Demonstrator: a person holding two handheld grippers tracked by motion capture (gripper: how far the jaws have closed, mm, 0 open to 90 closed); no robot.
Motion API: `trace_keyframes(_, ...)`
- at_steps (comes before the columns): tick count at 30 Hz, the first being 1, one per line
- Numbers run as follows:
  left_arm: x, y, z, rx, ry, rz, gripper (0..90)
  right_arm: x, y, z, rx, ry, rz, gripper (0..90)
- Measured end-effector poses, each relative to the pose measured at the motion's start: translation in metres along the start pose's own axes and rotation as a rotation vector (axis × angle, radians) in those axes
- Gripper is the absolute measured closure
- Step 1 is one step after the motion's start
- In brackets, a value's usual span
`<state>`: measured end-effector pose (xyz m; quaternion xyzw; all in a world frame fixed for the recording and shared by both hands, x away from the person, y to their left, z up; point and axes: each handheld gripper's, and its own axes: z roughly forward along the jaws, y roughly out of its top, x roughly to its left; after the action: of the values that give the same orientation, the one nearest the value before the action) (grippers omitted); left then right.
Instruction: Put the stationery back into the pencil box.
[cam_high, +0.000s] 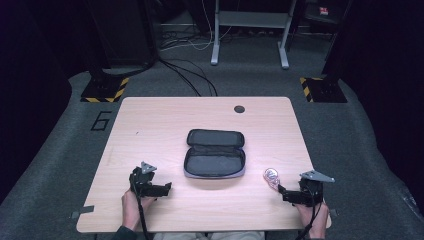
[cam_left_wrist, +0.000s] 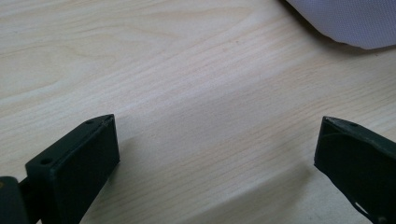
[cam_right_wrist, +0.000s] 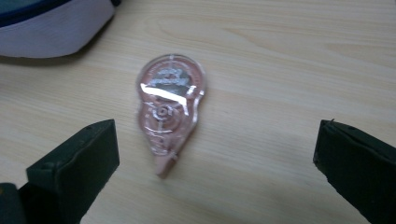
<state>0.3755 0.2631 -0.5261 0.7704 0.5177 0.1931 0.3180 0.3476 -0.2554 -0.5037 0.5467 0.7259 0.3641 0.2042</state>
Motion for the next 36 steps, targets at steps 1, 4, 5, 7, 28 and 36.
trace_keyframes(1, 0.000, -0.001, 0.000, -0.003, 0.005, 0.008, 0.0, 0.004, 0.002, 0.001, 0.000, 0.009, -0.002, 0.0)
trace_keyframes(4, -0.003, -0.007, 0.001, -0.043, 0.033, 0.021, 0.0, 0.013, 0.006, 0.008, 0.016, 0.023, -0.023, 0.0)
trace_keyframes(5, -0.003, -0.008, 0.001, -0.053, 0.034, 0.016, 0.0, 0.016, 0.007, 0.011, 0.014, 0.026, -0.038, 0.0)
trace_keyframes(7, -0.003, -0.008, 0.000, -0.056, 0.034, 0.018, 0.0, 0.021, 0.010, 0.017, 0.031, 0.028, -0.046, 0.0)
trace_keyframes(28, -0.004, -0.007, 0.001, -0.050, 0.029, 0.027, 0.1, 0.033, 0.014, 0.039, 0.036, -0.041, -0.080, 32.9)
trace_keyframes(36, -0.004, -0.007, 0.001, -0.051, 0.030, 0.030, 0.1, 0.035, 0.011, 0.044, 0.032, -0.057, -0.084, 38.5)
